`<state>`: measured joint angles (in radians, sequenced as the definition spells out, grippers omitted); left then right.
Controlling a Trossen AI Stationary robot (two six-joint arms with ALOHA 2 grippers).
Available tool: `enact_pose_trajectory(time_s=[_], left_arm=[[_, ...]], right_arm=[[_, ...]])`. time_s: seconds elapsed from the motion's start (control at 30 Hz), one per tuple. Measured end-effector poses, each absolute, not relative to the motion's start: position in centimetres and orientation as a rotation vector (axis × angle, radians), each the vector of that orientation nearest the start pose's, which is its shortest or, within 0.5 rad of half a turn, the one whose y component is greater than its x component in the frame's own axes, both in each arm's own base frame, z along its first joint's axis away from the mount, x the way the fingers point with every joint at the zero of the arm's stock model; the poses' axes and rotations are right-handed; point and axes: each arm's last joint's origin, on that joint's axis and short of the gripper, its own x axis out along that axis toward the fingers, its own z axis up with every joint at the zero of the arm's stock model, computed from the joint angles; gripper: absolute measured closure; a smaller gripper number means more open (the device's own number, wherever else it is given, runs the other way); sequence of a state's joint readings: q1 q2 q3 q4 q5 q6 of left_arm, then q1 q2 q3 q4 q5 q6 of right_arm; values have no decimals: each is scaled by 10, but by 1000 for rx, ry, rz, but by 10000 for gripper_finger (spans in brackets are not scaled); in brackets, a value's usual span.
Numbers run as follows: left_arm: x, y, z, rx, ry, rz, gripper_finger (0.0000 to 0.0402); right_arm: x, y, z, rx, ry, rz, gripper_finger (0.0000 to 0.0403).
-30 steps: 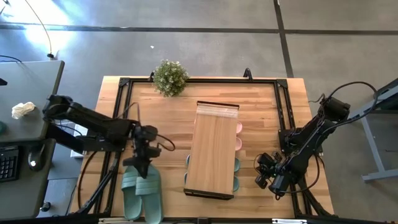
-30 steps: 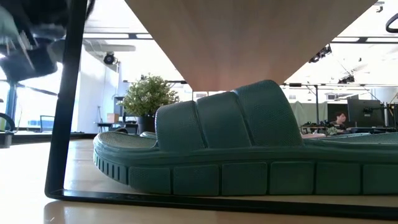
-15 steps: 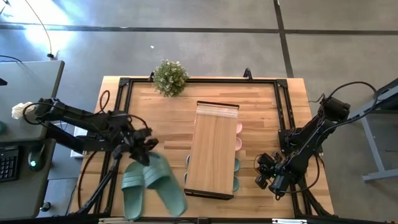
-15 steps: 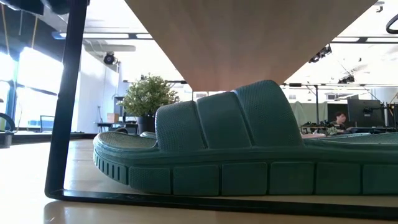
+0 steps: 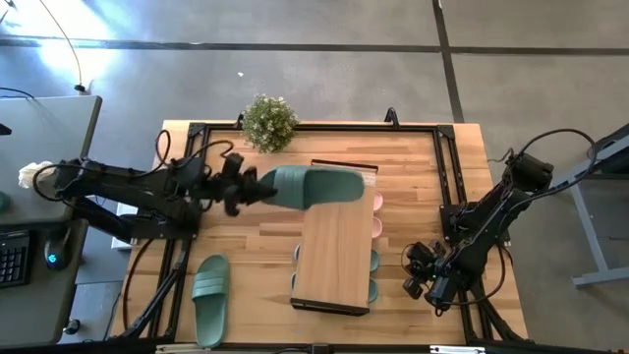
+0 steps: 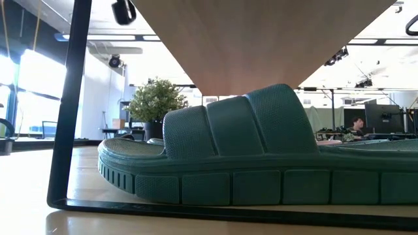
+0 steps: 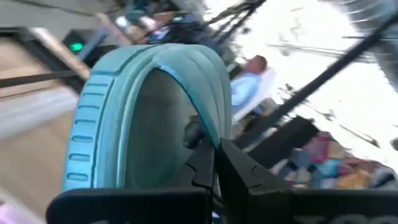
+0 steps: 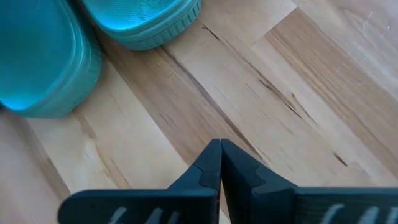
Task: Pick and place slides into the shelf
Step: Put the right green slipper on the shelf
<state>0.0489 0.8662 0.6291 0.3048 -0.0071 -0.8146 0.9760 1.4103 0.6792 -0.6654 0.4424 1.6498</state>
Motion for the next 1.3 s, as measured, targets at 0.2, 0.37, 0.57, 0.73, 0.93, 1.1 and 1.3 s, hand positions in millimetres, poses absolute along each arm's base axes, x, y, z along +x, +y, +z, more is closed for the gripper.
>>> enact_pose_trajectory(time_s=[0.2, 0.37, 0.57, 0.73, 0.93, 1.1, 1.3], left_arm=[[226, 30, 291, -939, 97, 76, 401], [255, 38, 288, -1004, 153, -4, 401], [283, 49, 293, -1037, 202, -40, 401], [292, 51, 283, -1052, 247, 6, 401], [296, 46, 279, -1045, 222, 82, 401], [296, 46, 278, -1075, 231, 105, 401], [294, 46, 273, -1093, 271, 139, 401]], right_arm=[[128, 170, 164, 592, 940, -466, 403], [122, 166, 172, 590, 929, -447, 403], [119, 166, 178, 610, 929, -414, 403], [117, 166, 179, 615, 947, -401, 403], [117, 164, 182, 580, 927, -388, 403], [114, 154, 200, 605, 788, -383, 403], [104, 127, 248, 591, 572, -413, 403]])
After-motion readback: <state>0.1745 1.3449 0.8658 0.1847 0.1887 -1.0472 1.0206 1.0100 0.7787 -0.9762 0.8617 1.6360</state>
